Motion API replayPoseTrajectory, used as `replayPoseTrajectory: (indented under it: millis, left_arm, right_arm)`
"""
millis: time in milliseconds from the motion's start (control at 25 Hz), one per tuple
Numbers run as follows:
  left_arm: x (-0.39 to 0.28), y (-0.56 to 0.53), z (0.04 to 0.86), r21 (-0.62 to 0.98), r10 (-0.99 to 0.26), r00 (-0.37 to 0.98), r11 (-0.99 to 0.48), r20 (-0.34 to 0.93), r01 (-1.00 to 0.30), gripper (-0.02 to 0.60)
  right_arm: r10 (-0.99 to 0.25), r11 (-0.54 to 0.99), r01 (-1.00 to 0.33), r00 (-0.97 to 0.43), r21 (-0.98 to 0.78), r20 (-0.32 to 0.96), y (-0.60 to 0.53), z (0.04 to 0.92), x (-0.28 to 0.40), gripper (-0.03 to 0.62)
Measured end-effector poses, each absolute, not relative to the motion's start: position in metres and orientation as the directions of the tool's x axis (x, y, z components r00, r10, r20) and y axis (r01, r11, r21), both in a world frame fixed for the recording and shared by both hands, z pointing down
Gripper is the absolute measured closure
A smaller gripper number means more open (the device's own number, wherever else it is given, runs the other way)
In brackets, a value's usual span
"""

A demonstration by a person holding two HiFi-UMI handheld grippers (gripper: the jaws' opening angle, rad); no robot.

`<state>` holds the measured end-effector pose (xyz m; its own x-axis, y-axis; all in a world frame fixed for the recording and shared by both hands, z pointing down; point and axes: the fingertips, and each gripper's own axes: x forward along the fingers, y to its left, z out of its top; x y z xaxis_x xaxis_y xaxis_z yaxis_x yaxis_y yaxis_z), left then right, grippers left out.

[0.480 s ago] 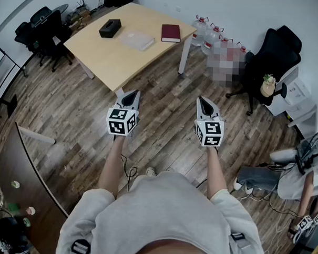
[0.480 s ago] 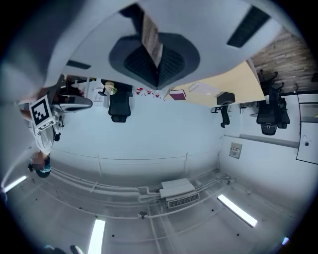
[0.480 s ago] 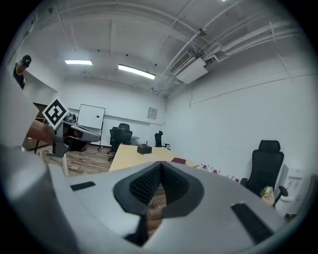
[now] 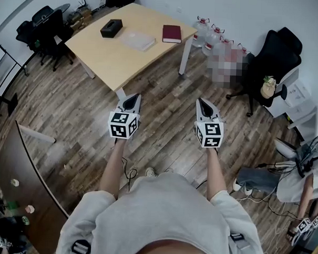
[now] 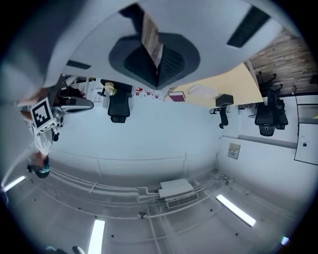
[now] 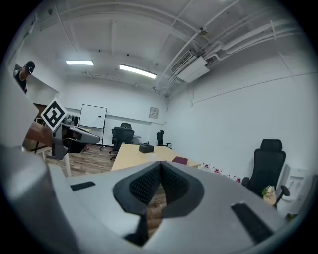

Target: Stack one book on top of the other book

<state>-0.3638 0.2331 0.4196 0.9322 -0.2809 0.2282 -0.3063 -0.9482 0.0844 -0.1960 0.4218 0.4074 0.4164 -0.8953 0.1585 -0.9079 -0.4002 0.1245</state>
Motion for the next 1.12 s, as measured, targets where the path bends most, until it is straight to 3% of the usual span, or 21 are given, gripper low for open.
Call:
replayPoseTrajectory:
  millis: [120, 160, 240, 320, 400, 1120]
  left_arm:
    - [-0.364, 0.235, 0.422, 0.090, -0.283, 0.936, -0.948, 0.211, -0.307, 0.553]
    - [-0.363, 0.238, 0.425, 0.101, -0.271, 0.939, -0.950, 0.211, -0.297, 0.536]
    - [-0.358, 0.245, 0.432, 0.129, -0.223, 0.948, -0.958, 0.228, -0.257, 0.351]
    - [-0.353, 0.254, 0.441, 0.151, -0.171, 0.954, -0.966, 0.247, -0.212, 0.234]
    - [-0.351, 0.262, 0.446, 0.159, -0.146, 0.957, -0.969, 0.250, -0.189, 0.224]
    - [-0.319, 0.293, 0.456, 0.106, -0.159, 0.949, -0.975, 0.274, -0.194, 0.212]
  right_arm:
    - [-0.894, -0.402, -0.909, 0.415, 0.109, 0.170, 0.421, 0.413, -0.194, 0.589]
    - [-0.898, -0.392, -0.915, 0.402, 0.094, 0.179, 0.420, 0.416, -0.195, 0.521]
    - [-0.913, -0.357, -0.932, 0.361, 0.059, 0.189, 0.415, 0.421, -0.197, 0.289]
    - [-0.923, -0.332, -0.943, 0.333, 0.041, 0.191, 0.411, 0.425, -0.200, 0.101]
    - [-0.926, -0.324, -0.945, 0.324, 0.033, 0.193, 0.411, 0.429, -0.201, 0.054]
    - [-0.930, -0.314, -0.949, 0.315, 0.036, 0.191, 0.441, 0.440, -0.177, 0.046]
